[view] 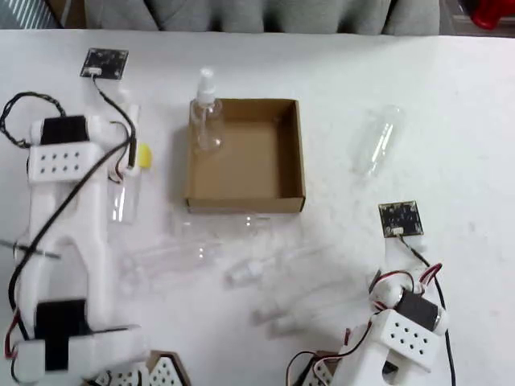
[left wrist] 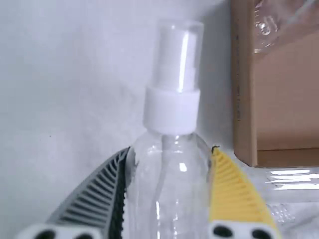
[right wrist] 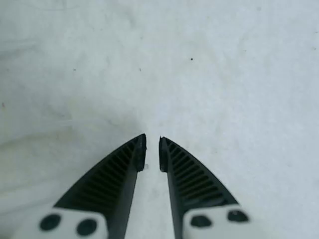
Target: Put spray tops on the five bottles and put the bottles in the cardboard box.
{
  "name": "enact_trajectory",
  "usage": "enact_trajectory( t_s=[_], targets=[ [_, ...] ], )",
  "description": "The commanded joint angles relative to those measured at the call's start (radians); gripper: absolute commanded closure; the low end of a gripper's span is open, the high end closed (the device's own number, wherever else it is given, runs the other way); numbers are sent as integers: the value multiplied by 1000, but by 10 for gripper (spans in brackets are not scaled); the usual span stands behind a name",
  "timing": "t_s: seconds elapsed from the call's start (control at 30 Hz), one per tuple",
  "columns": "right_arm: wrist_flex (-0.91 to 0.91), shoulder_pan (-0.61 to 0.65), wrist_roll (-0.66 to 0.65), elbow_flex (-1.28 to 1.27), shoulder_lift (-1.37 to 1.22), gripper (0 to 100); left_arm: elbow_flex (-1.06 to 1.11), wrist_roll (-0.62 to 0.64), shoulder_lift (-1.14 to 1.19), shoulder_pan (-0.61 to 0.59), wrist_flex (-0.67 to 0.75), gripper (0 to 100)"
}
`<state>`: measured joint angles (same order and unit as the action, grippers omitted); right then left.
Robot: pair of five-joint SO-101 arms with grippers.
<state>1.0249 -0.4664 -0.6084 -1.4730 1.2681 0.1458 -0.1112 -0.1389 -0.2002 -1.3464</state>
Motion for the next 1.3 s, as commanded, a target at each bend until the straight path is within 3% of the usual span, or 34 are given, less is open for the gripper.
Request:
enact_trajectory(
  t_s=[0.0,0.4,0.93,1.27],
  targets=[
    [-24,-4,-9,6,2,974,49,61,-242,62,-15,980],
    [-24,-4,-9,6,1,974,172,140,-670,219,3,980],
    [-24,-4,-9,6,1,974,486,143,-1041,228,295,980],
    [-24,-4,-9,6,1,974,713,232,-1308,334,618,980]
  ],
)
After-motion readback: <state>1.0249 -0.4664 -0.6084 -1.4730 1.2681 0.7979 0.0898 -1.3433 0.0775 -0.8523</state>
